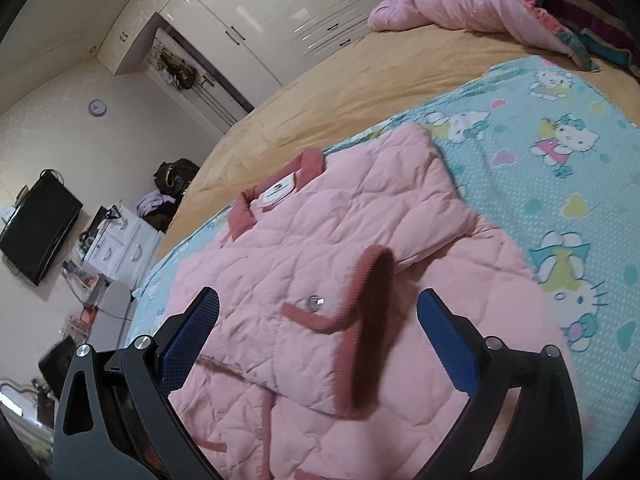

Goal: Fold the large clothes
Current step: 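Lift the sleeve with the left gripper and fold it over the jacket front, then grasp the jacket hem with the right gripper and lift it toward the collar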

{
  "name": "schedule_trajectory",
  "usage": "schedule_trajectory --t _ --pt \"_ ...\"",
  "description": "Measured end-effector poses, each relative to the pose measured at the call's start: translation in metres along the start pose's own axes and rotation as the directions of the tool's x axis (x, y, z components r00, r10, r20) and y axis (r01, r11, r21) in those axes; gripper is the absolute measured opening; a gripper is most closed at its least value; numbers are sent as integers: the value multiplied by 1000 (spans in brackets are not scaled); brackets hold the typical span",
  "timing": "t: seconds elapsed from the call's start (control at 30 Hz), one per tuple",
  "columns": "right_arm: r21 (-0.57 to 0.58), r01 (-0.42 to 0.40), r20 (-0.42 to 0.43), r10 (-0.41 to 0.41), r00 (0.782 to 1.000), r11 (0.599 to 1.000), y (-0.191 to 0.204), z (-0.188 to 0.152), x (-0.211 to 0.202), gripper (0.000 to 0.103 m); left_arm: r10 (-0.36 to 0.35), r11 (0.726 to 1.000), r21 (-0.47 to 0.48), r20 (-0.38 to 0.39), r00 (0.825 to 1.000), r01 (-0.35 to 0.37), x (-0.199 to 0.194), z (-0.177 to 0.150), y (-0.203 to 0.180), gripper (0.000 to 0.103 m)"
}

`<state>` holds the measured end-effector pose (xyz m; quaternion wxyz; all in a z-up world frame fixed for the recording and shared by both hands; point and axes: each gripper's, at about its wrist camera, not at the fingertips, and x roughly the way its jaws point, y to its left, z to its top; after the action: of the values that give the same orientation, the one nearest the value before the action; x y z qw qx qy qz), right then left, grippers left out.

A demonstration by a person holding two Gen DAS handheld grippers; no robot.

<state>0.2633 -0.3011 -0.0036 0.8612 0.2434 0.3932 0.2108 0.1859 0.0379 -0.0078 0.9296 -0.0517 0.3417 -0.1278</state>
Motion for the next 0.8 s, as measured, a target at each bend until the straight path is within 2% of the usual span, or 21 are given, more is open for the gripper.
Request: schedule_trajectory --t 0.13,0.27,0.37,0.43,0.47,0.53,0.57,0.63,0.67,0.7,0.73,0.8 --pt "75 -51 -41 55 998 996 -3 1 18 99 70 994 -86 30 997 -68 -14 15 37 94" --pt "132 -26 -61 35 998 991 -14 6 39 99 167 967 -197 16 986 -160 -21 33 83 94" --pt "158 8 -66 2 998 987 -20 9 51 93 192 944 -274 10 981 -183 -23 52 111 94" --pt "155 31 -68 -20 998 987 -22 10 57 82 214 922 -332 12 977 -198 -20 70 129 94" --pt "154 32 -70 -21 997 988 -22 10 62 79 215 917 -348 19 976 -195 -20 75 134 94" --pt "153 33 -85 -20 996 988 -22 9 69 66 226 904 -381 40 973 -194 -16 84 144 94" --pt "146 24 -92 -11 996 989 -22 8 74 63 221 897 -403 51 974 -183 -11 87 149 94" --pt "127 21 -96 -9 995 992 -21 6 80 45 194 897 -417 66 979 -149 -5 83 151 94" --pt "112 44 -93 -33 995 993 -20 4 82 41 181 901 -413 81 980 -133 -1 78 152 94" --pt "103 48 -87 -39 995 994 -20 5 82 31 181 906 -403 94 979 -129 0 74 153 94" --pt "89 50 -74 -43 996 995 -20 6 81 16 184 911 -391 107 977 -129 0 71 155 94" --pt "26 54 -37 -53 998 998 -12 12 74 8 223 912 -377 119 967 -164 0 64 165 94"
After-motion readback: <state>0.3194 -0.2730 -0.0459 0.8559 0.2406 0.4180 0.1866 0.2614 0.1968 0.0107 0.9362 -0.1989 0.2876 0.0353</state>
